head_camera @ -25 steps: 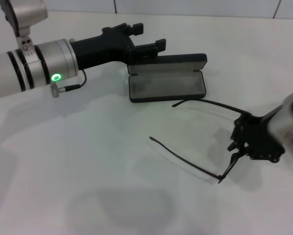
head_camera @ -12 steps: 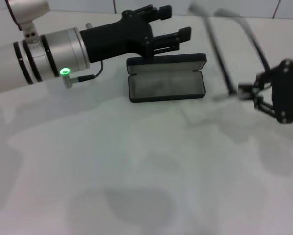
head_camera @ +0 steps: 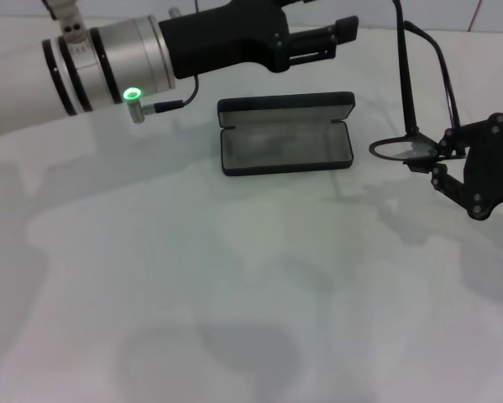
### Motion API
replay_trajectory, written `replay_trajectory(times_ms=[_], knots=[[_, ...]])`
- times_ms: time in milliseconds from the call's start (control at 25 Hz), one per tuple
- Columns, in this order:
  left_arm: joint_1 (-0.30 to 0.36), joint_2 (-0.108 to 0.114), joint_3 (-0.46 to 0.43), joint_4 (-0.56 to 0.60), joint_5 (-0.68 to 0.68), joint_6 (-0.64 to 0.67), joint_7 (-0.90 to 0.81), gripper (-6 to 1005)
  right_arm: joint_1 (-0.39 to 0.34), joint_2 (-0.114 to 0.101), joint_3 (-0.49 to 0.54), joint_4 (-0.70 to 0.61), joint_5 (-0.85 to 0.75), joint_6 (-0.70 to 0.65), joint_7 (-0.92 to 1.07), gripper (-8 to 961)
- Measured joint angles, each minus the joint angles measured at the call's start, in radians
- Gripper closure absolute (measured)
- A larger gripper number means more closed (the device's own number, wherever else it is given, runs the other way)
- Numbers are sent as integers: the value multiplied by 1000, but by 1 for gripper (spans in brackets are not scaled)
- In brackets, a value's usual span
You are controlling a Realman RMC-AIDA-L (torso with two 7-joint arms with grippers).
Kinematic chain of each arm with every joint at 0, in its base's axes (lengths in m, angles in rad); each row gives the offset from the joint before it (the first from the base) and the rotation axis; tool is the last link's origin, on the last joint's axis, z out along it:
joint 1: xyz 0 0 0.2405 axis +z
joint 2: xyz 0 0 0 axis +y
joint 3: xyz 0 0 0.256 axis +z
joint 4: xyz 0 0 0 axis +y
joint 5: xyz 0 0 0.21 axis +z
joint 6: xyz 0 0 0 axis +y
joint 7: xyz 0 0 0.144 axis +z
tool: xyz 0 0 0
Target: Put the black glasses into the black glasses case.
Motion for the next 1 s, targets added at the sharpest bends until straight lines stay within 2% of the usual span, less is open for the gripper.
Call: replay_trajectory(times_ms=[440,720,1000], knots=[[-46,14,2,86,118,108,-35,202,33,4,-5,49,14,-4,-35,825],[-78,5,2,78,186,94,-108,202,35,6,-37,51,43,-13,-91,824],[-124,18,1,72,254,25,-270,202,29,6,-54,46,60,-44,-165,823]])
